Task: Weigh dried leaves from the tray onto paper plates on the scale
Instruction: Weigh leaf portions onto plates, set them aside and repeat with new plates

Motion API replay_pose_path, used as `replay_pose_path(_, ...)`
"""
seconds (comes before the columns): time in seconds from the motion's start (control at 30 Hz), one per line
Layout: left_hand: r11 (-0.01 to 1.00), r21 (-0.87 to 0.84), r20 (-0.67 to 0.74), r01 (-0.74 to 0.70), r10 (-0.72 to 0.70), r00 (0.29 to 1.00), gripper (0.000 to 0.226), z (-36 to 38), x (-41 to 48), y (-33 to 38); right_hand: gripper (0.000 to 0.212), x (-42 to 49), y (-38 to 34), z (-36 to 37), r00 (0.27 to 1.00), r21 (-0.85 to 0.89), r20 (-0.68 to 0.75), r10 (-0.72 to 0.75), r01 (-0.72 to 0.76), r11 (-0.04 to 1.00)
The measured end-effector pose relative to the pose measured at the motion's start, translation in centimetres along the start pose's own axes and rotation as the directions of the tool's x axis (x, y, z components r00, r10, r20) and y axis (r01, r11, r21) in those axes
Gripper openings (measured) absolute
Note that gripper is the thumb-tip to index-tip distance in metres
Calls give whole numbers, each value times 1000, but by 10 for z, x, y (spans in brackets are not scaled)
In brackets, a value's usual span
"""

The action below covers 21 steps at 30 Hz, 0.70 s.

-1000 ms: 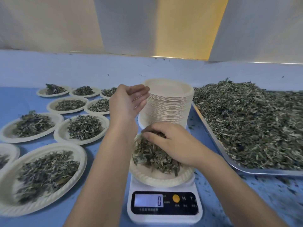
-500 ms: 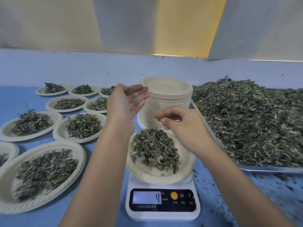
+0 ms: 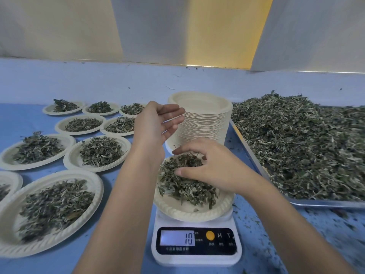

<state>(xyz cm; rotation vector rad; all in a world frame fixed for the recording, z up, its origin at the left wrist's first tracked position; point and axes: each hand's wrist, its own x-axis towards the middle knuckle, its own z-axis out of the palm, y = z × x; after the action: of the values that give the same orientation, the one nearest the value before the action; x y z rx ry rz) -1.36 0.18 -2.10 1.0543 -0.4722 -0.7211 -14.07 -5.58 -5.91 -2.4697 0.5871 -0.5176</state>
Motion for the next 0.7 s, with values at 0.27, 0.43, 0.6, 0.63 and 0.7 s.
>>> replay_pose_path(0.27,1000,6,-27,-8,8,1000,32,-6,1,1,13,-1,4,-1,996,19,-86,29,-28,999)
replay_pose_path(0.43,999,-22,-74,30,-32,997,33,-11,1,-2,14,-1,3,-20,980,145,-194,49,-20,989)
replay_pose_path(0.6,975,-111,-22,194,-197,980,35,-10,-5,-10,14,2,-5,-31,965,316,-251,73,11,949)
replay_pose_path(0.63,963,-141,-11,228,-232,973,36,-7,-7,-11,15,3,-7,-32,959,366,-275,72,36,930)
replay_pose_path(0.7,936,-197,36,291,-290,956,38,0,-12,-13,17,5,-12,-31,945,453,-320,70,88,887)
